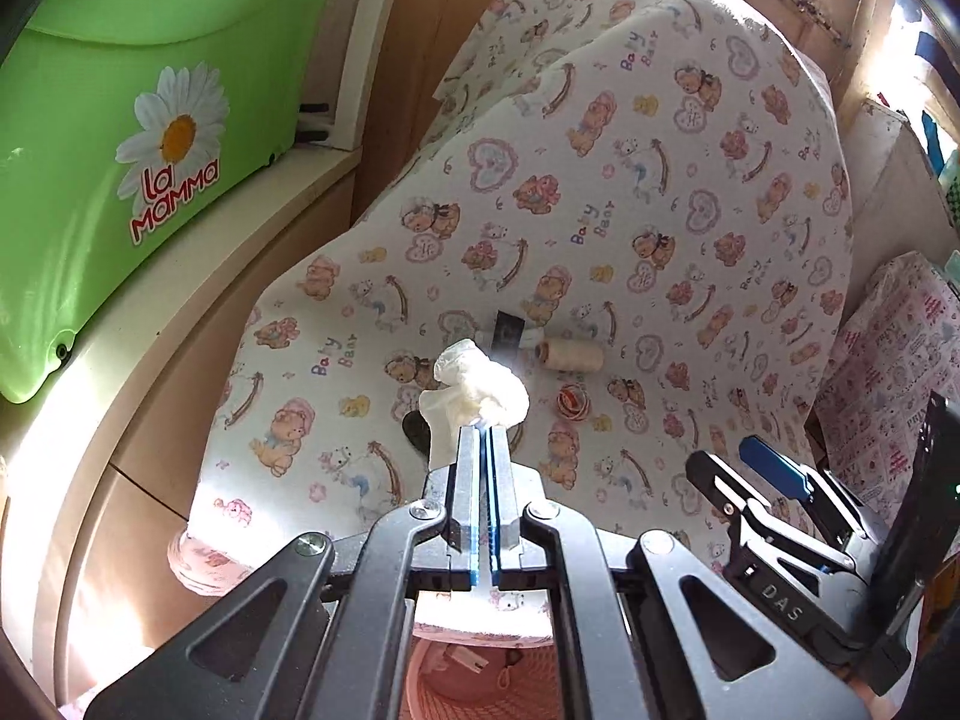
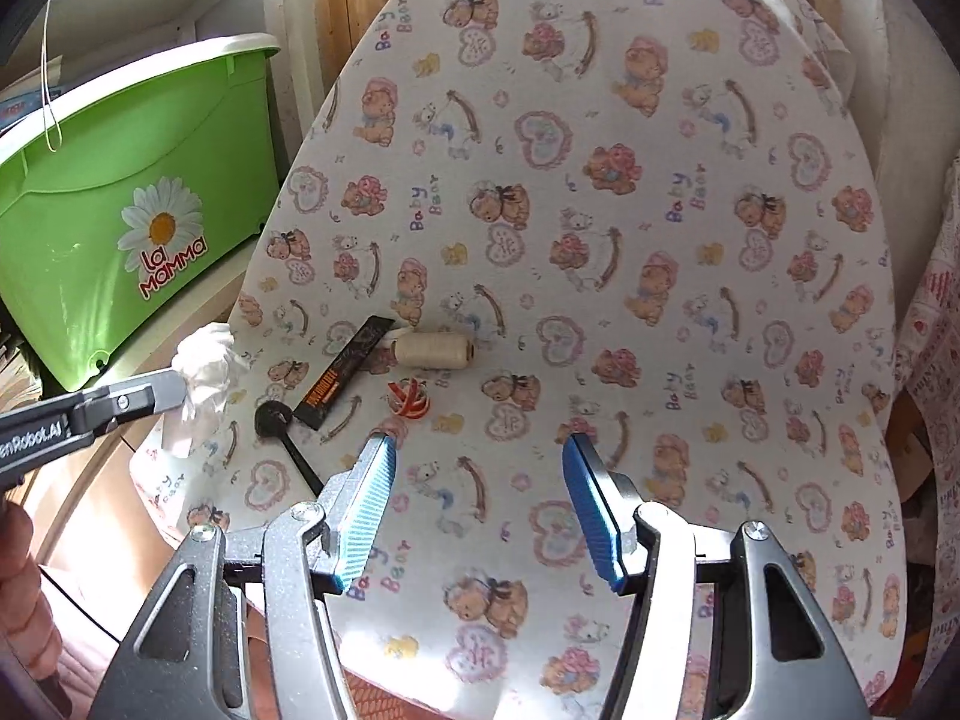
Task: Collect trash
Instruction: 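Grasp the small red-and-white item with the right tool while the left holds the tissue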
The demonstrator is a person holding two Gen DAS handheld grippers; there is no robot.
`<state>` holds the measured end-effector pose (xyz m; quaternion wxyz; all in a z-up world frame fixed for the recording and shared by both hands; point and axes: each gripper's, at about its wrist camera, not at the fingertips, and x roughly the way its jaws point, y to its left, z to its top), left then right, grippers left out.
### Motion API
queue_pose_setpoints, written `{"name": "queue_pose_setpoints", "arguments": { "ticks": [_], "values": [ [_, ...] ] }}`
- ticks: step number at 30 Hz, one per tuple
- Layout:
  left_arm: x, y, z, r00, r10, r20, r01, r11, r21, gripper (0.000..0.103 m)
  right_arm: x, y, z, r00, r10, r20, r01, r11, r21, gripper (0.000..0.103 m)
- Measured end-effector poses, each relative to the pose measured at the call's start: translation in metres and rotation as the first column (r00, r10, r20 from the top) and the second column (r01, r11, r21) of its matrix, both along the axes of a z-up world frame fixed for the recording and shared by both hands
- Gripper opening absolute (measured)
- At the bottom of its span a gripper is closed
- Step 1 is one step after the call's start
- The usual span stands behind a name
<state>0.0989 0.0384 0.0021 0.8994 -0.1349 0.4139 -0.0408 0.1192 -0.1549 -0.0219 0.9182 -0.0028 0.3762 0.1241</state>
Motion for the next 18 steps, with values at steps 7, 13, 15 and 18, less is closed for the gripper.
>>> {"name": "queue_pose_setpoints", "arguments": {
  "ticks": [7,13,15,18],
  "values": [
    [-0.001,0.005,-0.006,0.997,0.011,-0.074,-0.012,1.0,-0.015,0.002,0.034,0.03,-0.013,0.998,0.048,-0.035,-0.047,0.999,0.019,0.045],
    [0.001,0.009,-0.009,0.995,0.009,-0.098,-0.013,0.999,-0.046,0.002,0.052,0.047,-0.023,0.999,0.027,-0.022,-0.027,1.0,0.016,0.039],
    [0.001,0.009,-0.009,0.995,0.006,-0.099,-0.011,0.999,-0.053,0.002,0.06,0.051,-0.03,0.999,0.028,-0.043,-0.028,0.999,0.016,0.038],
    [0.0,0.009,-0.007,0.996,0.014,-0.092,-0.018,0.999,-0.046,0.002,0.068,0.053,-0.038,0.998,0.023,-0.064,-0.022,1.0,0.017,0.028]
  ]
}}
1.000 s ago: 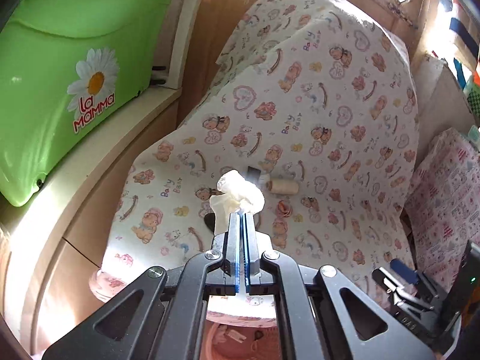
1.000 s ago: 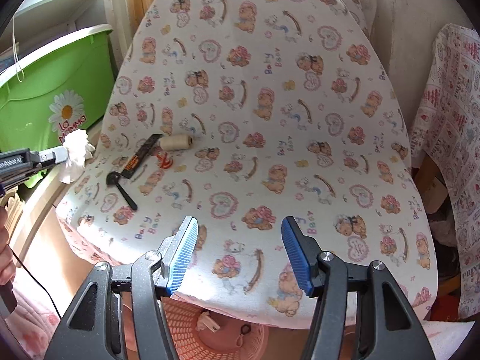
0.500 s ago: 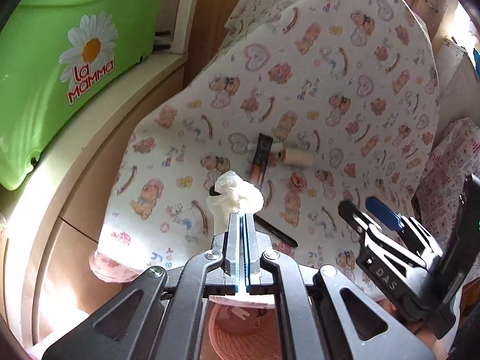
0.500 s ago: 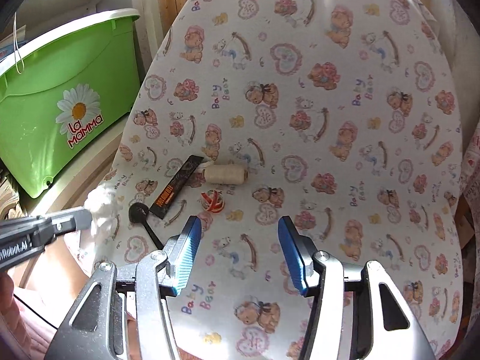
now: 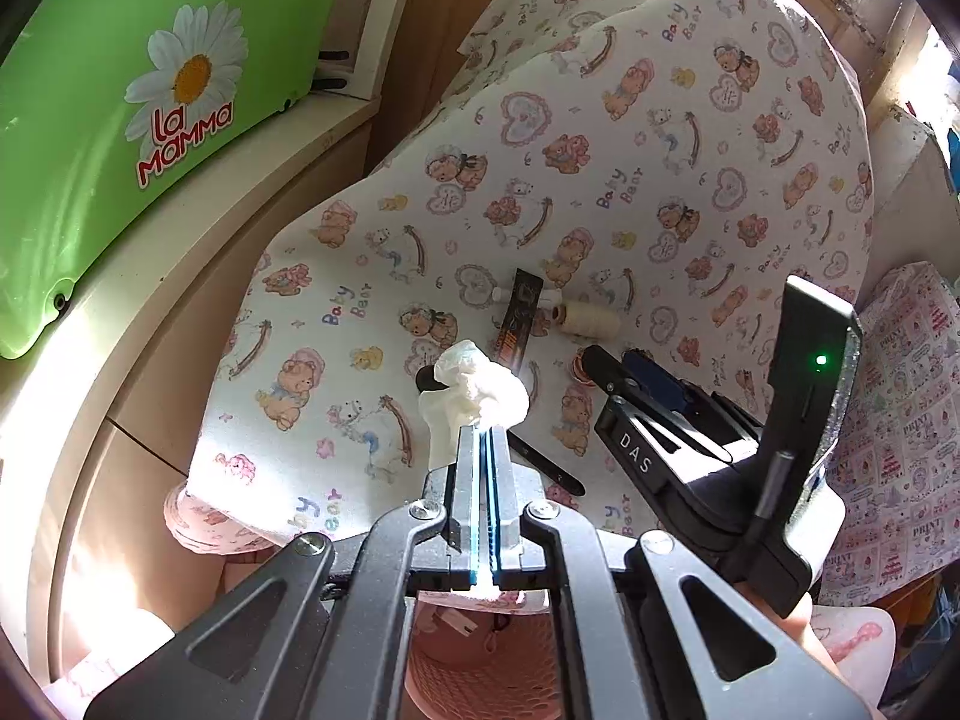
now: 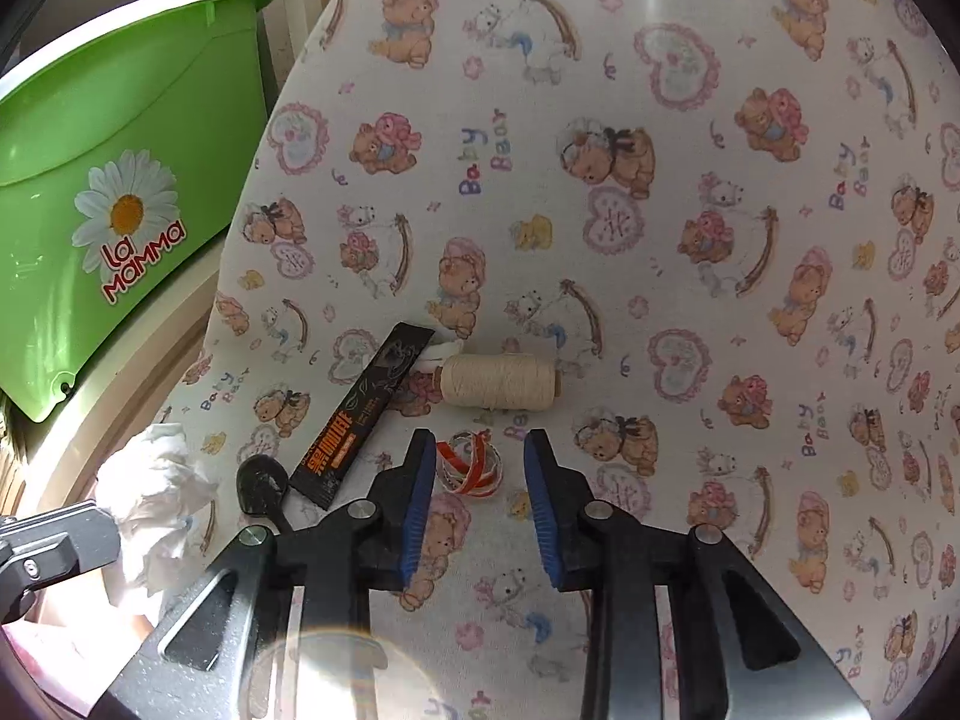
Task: Collect trash
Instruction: 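Grasp the small red-and-white item with the right tool while the left holds the tissue, then lower both tools over the pink basket and open them to drop the items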
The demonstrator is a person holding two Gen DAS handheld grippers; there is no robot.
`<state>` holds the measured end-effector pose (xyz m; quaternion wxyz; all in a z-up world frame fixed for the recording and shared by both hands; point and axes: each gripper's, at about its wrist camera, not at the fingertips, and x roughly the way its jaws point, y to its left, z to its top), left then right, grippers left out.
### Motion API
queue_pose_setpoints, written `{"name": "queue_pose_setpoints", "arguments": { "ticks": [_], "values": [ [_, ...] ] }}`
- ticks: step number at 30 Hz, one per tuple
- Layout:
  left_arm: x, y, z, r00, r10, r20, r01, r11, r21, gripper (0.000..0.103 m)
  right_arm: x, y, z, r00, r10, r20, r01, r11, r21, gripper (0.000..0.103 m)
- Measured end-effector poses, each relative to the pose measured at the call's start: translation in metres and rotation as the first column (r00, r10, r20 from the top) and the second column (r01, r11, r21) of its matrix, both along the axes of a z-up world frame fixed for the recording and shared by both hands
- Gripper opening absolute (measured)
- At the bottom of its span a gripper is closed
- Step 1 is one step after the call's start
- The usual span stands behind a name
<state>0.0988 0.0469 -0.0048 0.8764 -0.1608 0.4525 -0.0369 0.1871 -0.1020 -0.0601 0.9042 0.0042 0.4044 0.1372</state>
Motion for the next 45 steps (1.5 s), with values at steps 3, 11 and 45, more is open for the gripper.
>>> {"name": "queue_pose_setpoints", "arguments": {
  "ticks": [3,11,45],
  "values": [
    [0.0,0.001,0.002,1.0,0.012,0.009,-0.012,1.0,0.017,0.002,0.003,-0.001,-0.005,0.999,0.012,-0.034,-0.012,1.0,0.008,0.005],
    [-0.001,0.001,0.004,1.0,0.011,0.008,-0.011,1.0,0.006,0.002,-0.043,-0.033,0.025,0.998,0.058,0.019,-0.06,0.994,0.088,0.001],
    [-0.087,-0.077,-0.047,0.961,-0.233,-0.148,0.234,0.972,-0.016,0.002,-0.204,-0.111,0.04,0.995,0.07,-0.065,-0.062,0.99,0.124,0.001]
  ]
}}
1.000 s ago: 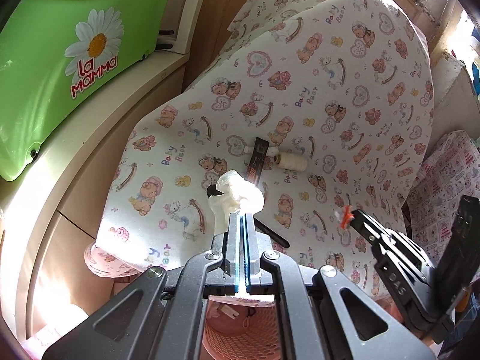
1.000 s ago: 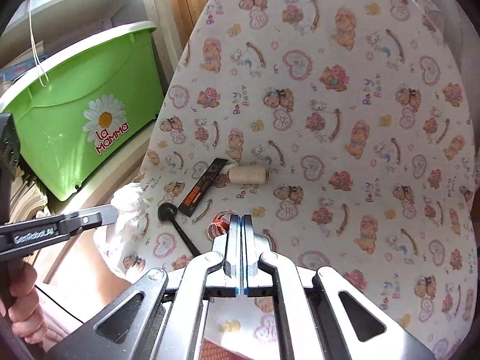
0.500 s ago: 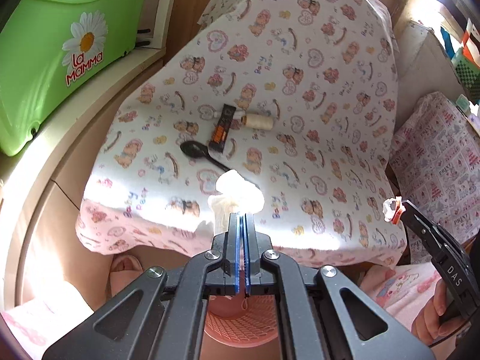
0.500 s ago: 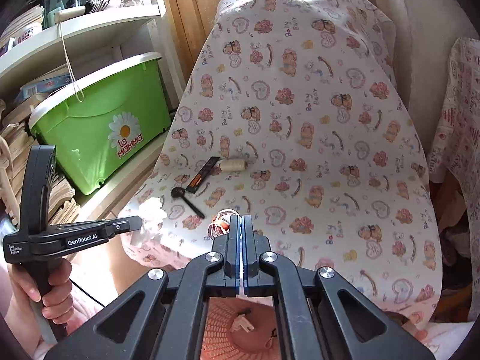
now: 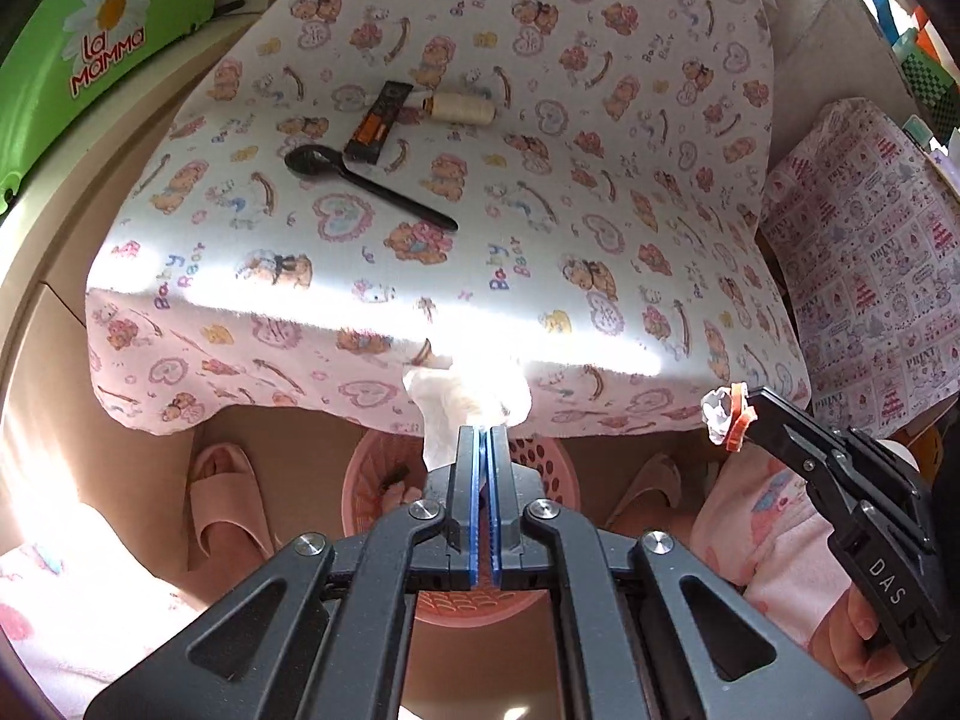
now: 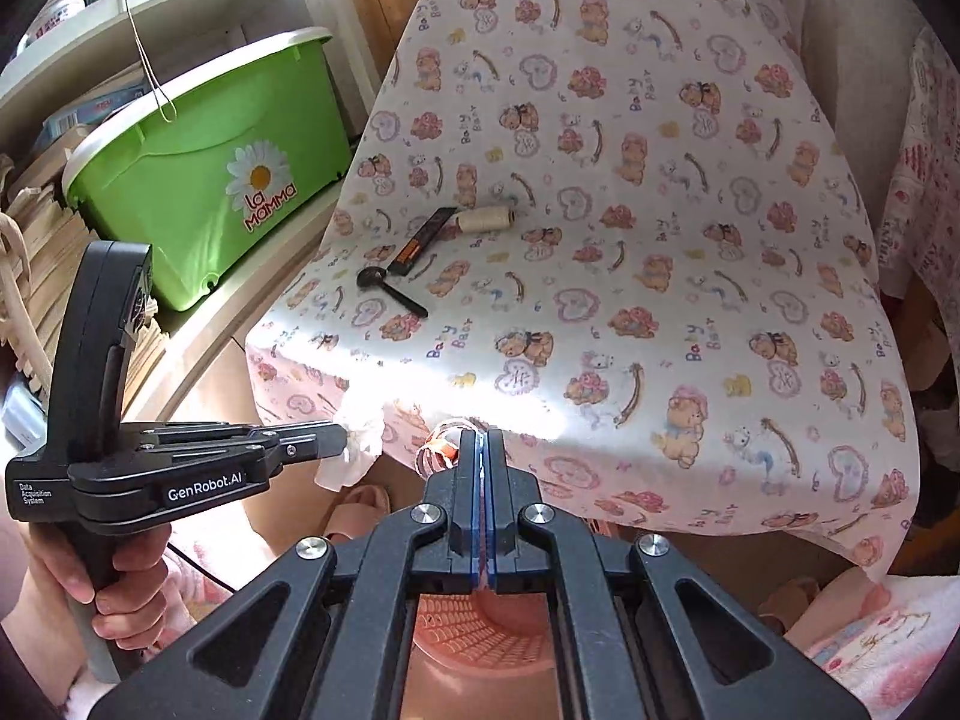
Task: Collect trash
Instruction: 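Lower both tools over the pink basket and open them to drop the items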
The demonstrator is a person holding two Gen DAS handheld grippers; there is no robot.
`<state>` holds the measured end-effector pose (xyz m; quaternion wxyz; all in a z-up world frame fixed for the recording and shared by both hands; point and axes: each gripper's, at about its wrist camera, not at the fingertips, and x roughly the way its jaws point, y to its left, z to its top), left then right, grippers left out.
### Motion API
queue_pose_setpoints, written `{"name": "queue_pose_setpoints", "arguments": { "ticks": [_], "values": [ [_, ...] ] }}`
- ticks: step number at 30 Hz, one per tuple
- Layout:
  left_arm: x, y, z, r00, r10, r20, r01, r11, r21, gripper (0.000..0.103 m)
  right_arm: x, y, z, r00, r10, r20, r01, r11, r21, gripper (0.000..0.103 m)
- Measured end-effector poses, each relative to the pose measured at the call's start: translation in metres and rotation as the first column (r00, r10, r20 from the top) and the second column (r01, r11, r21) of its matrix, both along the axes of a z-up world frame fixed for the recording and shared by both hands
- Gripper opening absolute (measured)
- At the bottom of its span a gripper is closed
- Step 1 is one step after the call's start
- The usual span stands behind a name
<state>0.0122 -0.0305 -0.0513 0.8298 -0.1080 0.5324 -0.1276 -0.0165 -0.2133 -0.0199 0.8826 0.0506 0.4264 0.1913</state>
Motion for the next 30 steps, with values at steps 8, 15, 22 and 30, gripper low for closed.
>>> {"name": "queue_pose_setpoints", "arguments": {
  "ticks": [8,15,22,30],
  "values": [
    [0.01,-0.005,-0.045,0.984,-0.015,-0.179,0.011,1.0,-0.021,0.002,0.015,0.01,-0.051,0.988,0.004,-0.154,-0.013,0.998,-0.059,0.001],
    [0.018,-0.008,-0.077,0.965,0.011,-0.261,-0.011,1.0,0.001,0.002,0.025,0.02,-0.086,0.977,-0.007,-0.211,-0.022,0.99,-0.138,0.002],
    [0.022,-0.013,-0.091,0.956,0.019,-0.291,-0.014,1.0,0.021,0.002,0.026,0.029,-0.115,0.966,-0.01,-0.257,-0.042,0.98,-0.194,0.002],
    [0.023,-0.005,-0.088,0.954,0.055,-0.296,-0.049,0.998,0.026,0.043,0.028,0.033,-0.127,0.957,-0.025,-0.29,-0.032,0.981,-0.192,0.02]
  ]
}}
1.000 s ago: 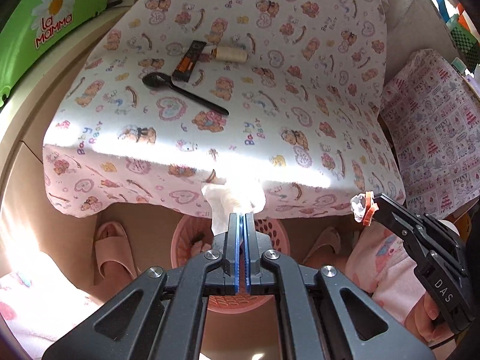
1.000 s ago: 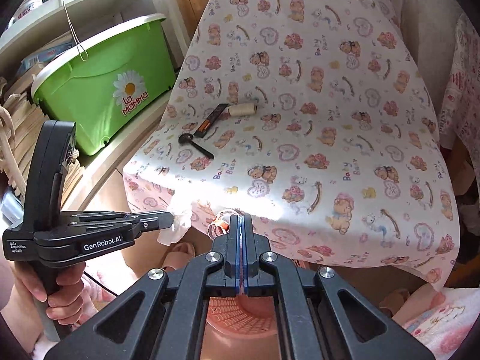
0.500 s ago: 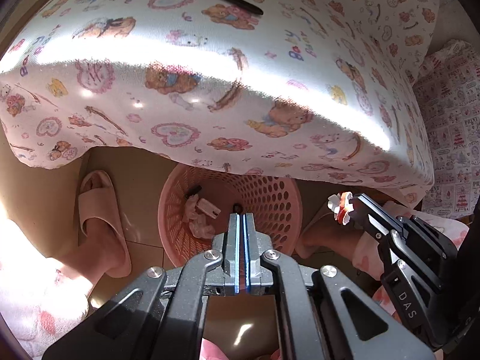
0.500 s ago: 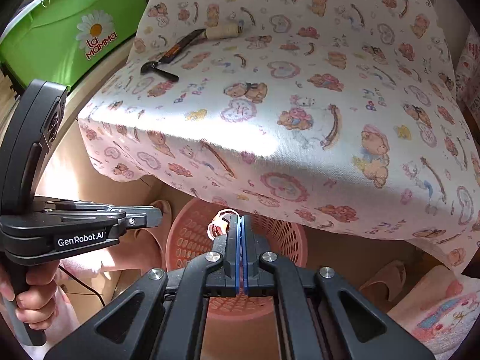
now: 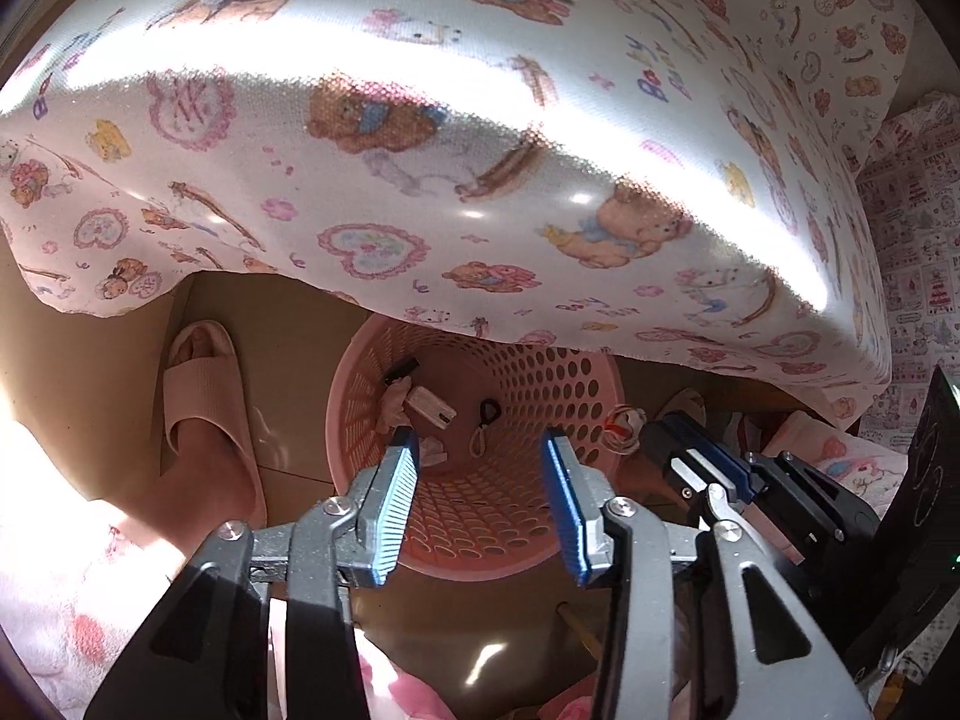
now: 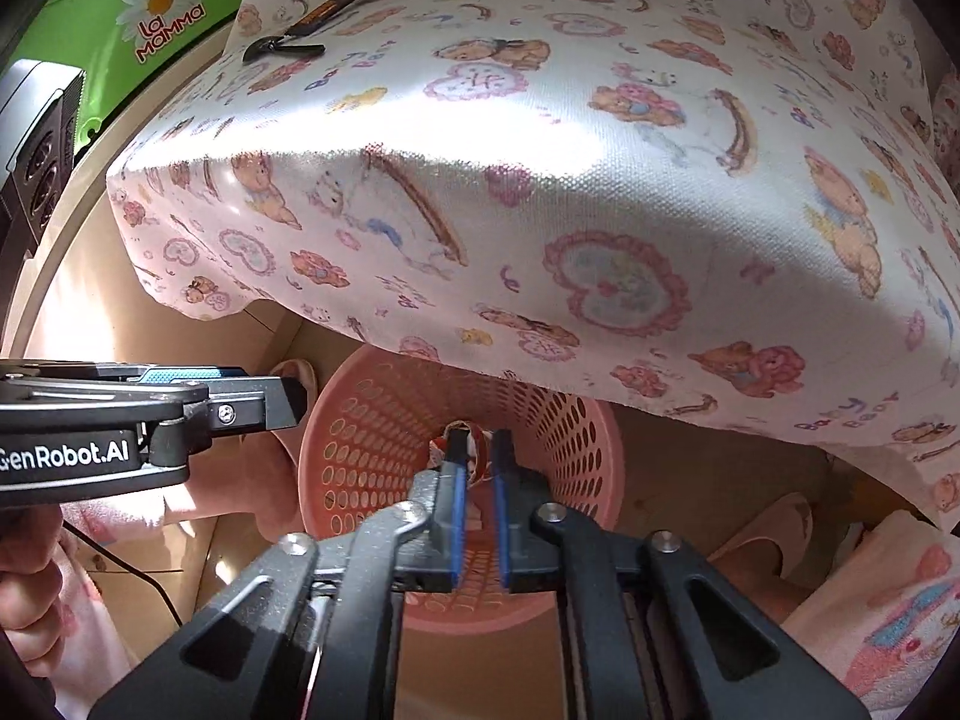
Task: Collect trash
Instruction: 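Lower both tools over the pink basket and open them to drop the items, then raise both open tools back toward the chair seat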
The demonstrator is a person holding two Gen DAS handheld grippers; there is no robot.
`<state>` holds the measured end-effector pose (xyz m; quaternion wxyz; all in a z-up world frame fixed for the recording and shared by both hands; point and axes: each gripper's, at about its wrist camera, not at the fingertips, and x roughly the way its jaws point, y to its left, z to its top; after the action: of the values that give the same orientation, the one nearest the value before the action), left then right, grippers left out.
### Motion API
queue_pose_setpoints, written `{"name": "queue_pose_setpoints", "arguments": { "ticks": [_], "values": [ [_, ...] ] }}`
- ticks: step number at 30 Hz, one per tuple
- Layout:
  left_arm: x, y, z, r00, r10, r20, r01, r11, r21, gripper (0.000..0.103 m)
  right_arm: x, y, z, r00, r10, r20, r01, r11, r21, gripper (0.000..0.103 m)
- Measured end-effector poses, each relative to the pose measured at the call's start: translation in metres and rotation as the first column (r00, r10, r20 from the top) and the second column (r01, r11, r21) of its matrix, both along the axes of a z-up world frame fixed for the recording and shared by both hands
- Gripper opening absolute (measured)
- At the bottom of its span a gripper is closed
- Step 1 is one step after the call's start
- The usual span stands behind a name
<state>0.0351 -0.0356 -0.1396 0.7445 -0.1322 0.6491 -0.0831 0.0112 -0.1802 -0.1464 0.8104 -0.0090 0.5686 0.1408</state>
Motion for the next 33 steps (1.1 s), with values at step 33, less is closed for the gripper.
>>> {"name": "queue_pose_setpoints", "arguments": {
  "ticks": [33],
  "values": [
    [-0.002,0.034,0.091,0.943,0.035,0.332,-0.084,0.988,0.132,0.067,-0.011,-0.038,0.082,0.952,-0.133,0.277,0.118,0.99,0.071,0.06]
  ]
}}
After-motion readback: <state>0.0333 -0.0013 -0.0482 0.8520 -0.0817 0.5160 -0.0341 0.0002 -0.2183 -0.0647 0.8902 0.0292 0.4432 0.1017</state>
